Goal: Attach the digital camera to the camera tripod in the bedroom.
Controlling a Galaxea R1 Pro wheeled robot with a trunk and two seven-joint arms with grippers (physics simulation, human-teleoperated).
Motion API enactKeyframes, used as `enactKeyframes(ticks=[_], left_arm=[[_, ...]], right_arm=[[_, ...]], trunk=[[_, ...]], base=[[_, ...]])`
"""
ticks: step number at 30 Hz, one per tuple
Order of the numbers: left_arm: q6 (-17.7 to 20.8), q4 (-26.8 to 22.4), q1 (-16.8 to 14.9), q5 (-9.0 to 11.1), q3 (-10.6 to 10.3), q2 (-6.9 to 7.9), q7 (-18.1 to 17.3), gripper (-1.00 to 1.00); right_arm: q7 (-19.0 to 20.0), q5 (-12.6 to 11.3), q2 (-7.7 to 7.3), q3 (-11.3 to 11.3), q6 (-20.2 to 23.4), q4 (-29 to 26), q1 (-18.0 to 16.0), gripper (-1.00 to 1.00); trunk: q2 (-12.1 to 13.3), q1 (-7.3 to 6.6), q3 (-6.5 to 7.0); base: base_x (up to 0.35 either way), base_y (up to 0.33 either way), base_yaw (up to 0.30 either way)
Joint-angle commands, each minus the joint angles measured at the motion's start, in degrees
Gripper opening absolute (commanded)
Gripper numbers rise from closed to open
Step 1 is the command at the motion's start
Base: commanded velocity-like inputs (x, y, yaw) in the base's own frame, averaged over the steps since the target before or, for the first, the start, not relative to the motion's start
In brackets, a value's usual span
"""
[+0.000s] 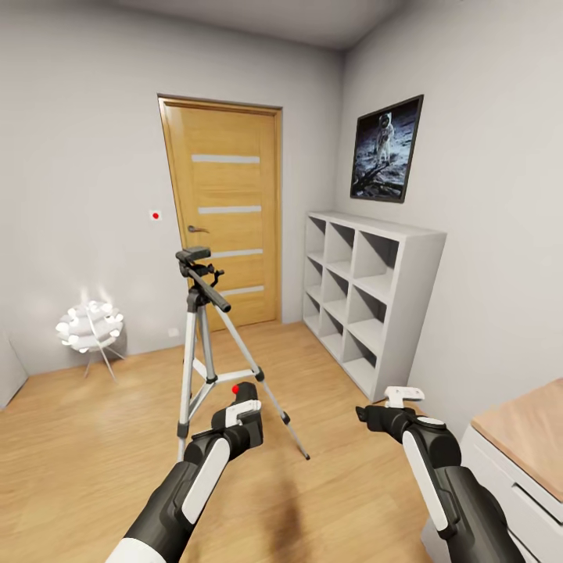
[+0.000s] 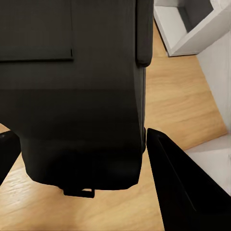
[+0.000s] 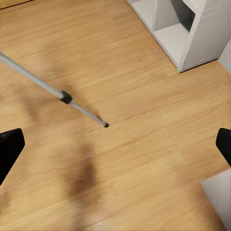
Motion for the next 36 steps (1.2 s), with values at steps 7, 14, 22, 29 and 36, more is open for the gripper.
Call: enactKeyframes(ticks=[7, 14, 22, 29, 36], left_arm=[[0.16, -0.10, -0.04, 0.54, -0.13, 0.01, 0.39, -1.00], [0.19, -0.08, -0.04, 0.55, -0.14, 0.01, 0.39, -1.00], [0.17, -0.21, -0.04, 0.53, -0.14, 0.01, 0.39, -1.00], [0.16, -0.17, -0.04, 0.47, -0.14, 0.01, 0.39, -1.00], [0.16, -0.01, -0.04, 0.35, -0.14, 0.07, 0.39, -1.00]], right_arm=[[-0.25, -0.71, -0.05, 0.14, 0.40, -0.06, -0.04, 1.00], [-0.23, -0.80, -0.05, 0.16, 0.41, -0.06, -0.04, 1.00], [-0.23, -0.86, -0.05, 0.16, 0.42, -0.06, -0.05, 1.00], [-0.23, -0.96, -0.05, 0.17, 0.47, -0.06, -0.05, 1.00], [-0.23, -1.17, -0.02, 0.17, 0.50, -0.06, -0.04, 1.00]], trunk=[[2.77, -1.54, 1.19], [5.58, -3.08, 2.44], [8.79, -4.83, 3.88], [11.59, -6.37, 5.14], [14.40, -7.91, 6.39]], base=[[0.000, 0.000, 0.000], [0.000, 0.000, 0.000], [0.000, 0.000, 0.000], [0.000, 0.000, 0.000], [0.000, 0.000, 0.000]])
